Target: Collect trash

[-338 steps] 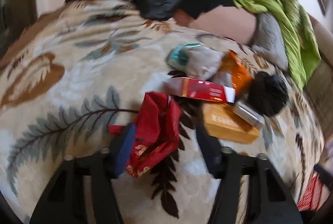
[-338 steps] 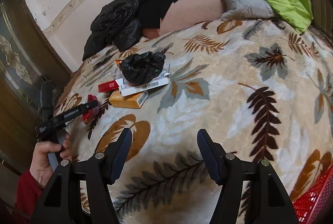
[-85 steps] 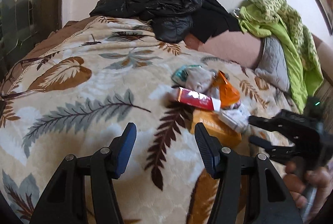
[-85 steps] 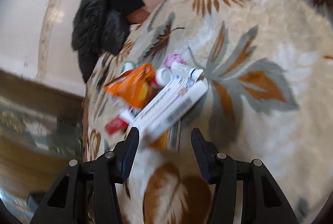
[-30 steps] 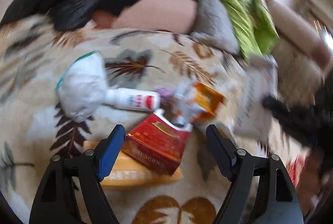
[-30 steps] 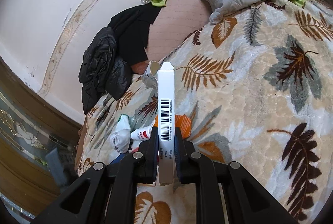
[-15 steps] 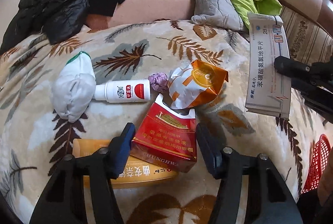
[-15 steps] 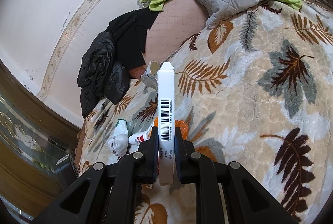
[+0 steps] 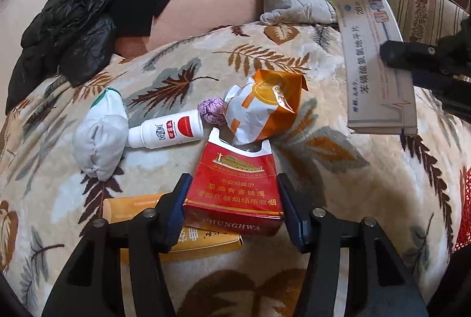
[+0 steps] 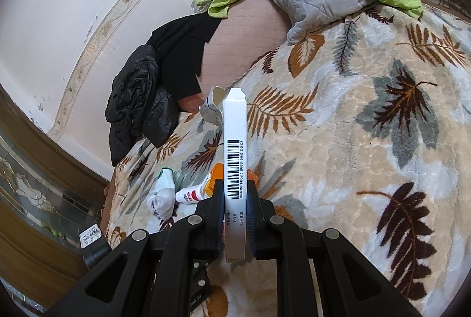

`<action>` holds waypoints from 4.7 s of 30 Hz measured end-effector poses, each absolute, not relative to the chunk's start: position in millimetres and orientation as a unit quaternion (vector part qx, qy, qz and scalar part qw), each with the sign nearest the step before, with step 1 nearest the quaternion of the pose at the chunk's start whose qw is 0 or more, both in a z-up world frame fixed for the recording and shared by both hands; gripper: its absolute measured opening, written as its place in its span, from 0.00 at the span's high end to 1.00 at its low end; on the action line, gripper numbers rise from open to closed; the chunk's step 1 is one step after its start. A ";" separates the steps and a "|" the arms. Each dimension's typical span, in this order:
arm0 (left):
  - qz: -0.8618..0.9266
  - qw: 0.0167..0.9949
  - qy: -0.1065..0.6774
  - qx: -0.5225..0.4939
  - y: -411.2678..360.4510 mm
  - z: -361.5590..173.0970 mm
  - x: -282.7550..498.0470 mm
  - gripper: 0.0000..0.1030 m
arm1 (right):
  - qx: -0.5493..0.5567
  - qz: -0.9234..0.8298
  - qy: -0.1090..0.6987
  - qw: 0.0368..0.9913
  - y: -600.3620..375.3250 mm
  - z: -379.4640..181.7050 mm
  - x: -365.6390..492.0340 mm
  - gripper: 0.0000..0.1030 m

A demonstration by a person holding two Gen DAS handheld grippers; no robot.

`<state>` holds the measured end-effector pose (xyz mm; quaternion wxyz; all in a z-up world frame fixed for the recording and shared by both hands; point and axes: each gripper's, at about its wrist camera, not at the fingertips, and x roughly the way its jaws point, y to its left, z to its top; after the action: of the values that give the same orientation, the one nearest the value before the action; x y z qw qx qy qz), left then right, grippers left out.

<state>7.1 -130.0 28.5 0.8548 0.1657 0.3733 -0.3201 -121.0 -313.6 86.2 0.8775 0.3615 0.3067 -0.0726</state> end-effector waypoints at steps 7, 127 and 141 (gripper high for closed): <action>-0.304 0.878 0.353 0.108 -110.6 44.4 2.5 0.47 | 0.357 -0.067 0.314 0.877 -311.8 86.3 -123.8 0.86; -0.521 0.801 0.273 0.117 -224.8 133.2 -295.9 0.46 | 0.252 -0.243 0.299 0.888 -393.1 127.8 -476.0 0.86; -0.574 0.733 0.348 0.109 -294.9 113.9 -309.6 0.40 | 0.279 -0.302 0.324 0.852 -432.1 102.4 -511.6 0.66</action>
<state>-309.6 -294.9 113.9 0.7330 0.1092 0.3481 -0.5741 -511.6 -432.1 102.4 0.8524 0.2787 0.3238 -0.3016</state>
